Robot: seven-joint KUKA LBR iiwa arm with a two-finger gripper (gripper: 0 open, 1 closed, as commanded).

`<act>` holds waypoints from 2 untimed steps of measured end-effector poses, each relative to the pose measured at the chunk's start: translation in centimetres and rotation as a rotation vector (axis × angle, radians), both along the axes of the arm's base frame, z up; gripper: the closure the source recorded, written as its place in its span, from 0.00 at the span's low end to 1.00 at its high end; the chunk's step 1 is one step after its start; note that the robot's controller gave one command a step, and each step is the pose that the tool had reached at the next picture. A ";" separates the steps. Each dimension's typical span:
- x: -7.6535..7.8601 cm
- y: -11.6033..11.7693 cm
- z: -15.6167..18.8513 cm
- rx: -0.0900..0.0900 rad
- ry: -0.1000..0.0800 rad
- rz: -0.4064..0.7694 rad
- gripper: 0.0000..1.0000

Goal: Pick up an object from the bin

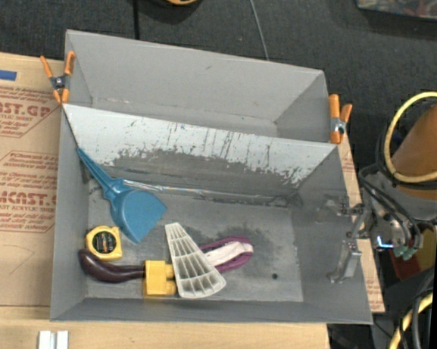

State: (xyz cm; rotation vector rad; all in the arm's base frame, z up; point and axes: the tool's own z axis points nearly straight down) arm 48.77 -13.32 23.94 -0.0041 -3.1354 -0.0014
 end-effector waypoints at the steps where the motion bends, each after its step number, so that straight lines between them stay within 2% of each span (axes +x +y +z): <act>1: 0.2 0.1 0.4 -0.002 -0.008 0.003 0.00; 2: 4.6 4.0 -3.5 -0.003 -0.012 0.075 0.00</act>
Offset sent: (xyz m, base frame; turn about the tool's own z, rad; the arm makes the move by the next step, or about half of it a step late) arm 0.0839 0.0808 -0.0784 -0.1511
